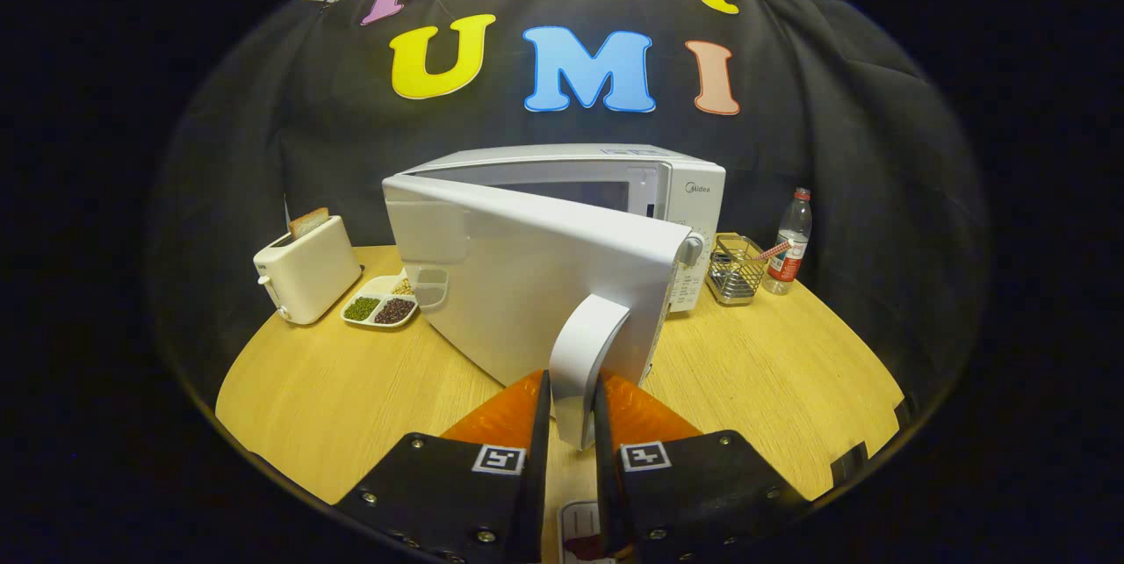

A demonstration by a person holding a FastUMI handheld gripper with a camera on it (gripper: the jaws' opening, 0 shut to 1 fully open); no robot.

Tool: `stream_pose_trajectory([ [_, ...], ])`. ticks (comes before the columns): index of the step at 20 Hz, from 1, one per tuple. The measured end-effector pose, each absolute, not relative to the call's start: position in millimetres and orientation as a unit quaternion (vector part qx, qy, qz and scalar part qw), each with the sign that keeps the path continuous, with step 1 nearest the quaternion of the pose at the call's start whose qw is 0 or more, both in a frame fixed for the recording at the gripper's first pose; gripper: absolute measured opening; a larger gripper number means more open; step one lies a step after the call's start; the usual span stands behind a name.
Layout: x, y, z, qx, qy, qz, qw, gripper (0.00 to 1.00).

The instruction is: Open the microwave, put the food inside, and close the microwave door.

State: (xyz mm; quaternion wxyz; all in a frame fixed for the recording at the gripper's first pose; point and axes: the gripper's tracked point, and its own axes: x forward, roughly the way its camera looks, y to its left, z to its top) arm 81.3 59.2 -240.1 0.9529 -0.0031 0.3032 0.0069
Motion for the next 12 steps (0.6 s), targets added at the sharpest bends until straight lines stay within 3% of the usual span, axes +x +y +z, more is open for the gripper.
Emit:
stream_pose_trajectory([
  [12, 32, 130, -236, 0.006, 0.287, 0.031, 0.957, 0.26],
])
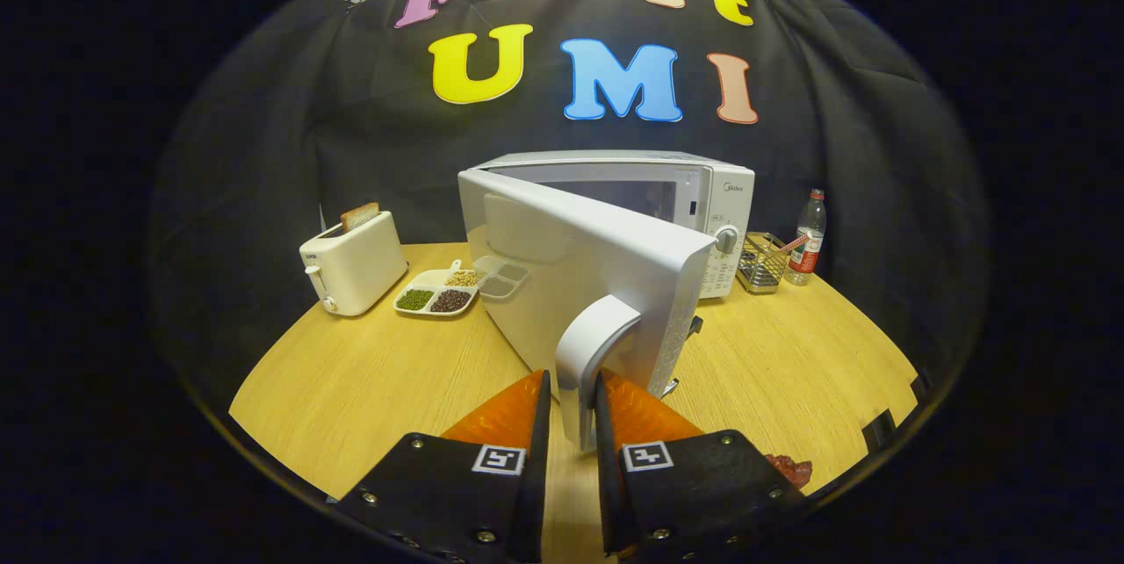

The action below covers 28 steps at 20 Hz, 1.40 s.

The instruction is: Open the microwave, put the food inside, and close the microwave door.

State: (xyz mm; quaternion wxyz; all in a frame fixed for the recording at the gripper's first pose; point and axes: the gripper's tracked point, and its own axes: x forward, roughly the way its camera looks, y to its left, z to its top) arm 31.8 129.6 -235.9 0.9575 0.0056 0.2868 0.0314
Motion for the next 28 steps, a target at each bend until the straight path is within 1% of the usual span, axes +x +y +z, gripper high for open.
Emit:
stream_pose_trajectory([
  [10, 7, 193, -237, 0.014, 0.282, 0.045, 0.958, 0.26],
  [20, -13, 235, -238, 0.009, 0.275, 0.077, 0.958, 0.26],
  [24, -22, 259, -236, 0.012, 0.279, 0.118, 0.953, 0.26],
  [28, -38, 298, -228, 0.021, 0.281, 0.214, 0.935, 0.26],
])
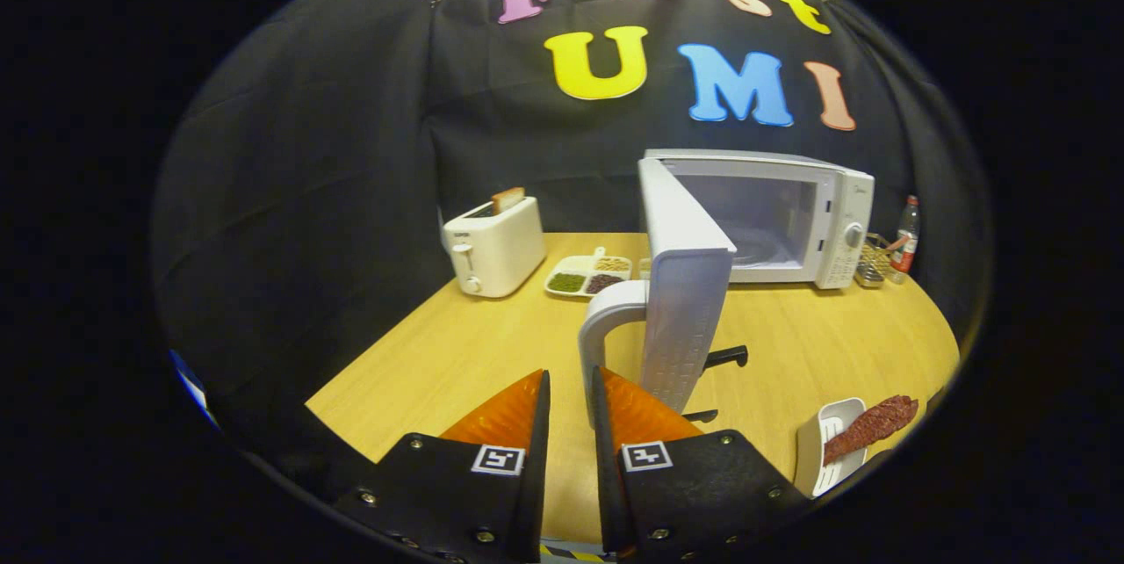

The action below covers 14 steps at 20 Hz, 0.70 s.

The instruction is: Open the microwave, put the food inside, and close the microwave door.

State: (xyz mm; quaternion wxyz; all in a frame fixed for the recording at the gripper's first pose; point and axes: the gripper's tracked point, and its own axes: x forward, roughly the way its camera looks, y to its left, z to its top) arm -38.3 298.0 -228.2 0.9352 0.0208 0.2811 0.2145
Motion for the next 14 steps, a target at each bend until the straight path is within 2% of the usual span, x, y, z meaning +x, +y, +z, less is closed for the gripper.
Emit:
stream_pose_trajectory([
  [4, -57, 307, -212, 0.033, 0.269, 0.285, 0.919, 0.26],
  [7, -61, 294, -192, 0.039, 0.251, 0.297, 0.92, 0.26],
  [9, -64, 286, -177, 0.054, 0.244, 0.309, 0.918, 0.35],
  [10, -64, 281, -169, 0.059, 0.236, 0.309, 0.919, 0.5],
  [12, -61, 263, -151, 0.067, 0.217, 0.301, 0.926, 0.54],
  [14, -60, 246, -143, 0.071, 0.204, 0.289, 0.933, 1.0],
])
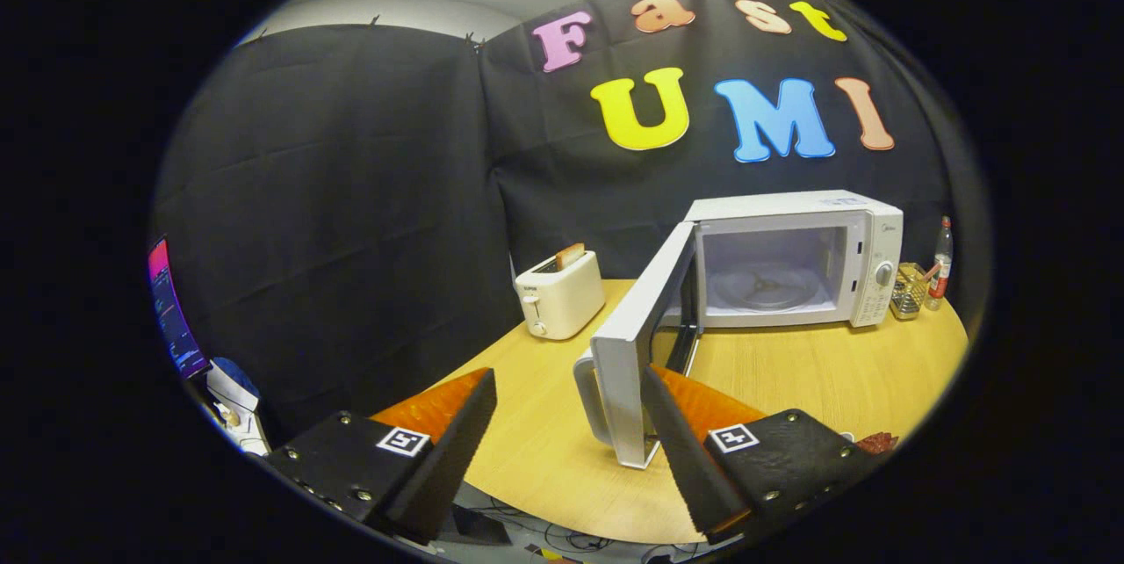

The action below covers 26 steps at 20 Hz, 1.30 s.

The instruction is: Open the microwave, put the food inside, and close the microwave door.

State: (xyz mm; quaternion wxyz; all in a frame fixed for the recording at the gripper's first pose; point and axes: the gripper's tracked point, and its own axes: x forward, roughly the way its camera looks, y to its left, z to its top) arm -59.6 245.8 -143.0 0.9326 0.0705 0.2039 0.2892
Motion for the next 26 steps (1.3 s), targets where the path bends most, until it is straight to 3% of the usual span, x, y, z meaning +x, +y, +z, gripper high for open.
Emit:
stream_pose_trajectory([
  [15, -16, 68, -192, 0.071, 0.233, 0.129, 0.961, 0.99],
  [26, -22, -6, -259, 0.107, 0.3, 0.044, 0.947, 0.99],
])
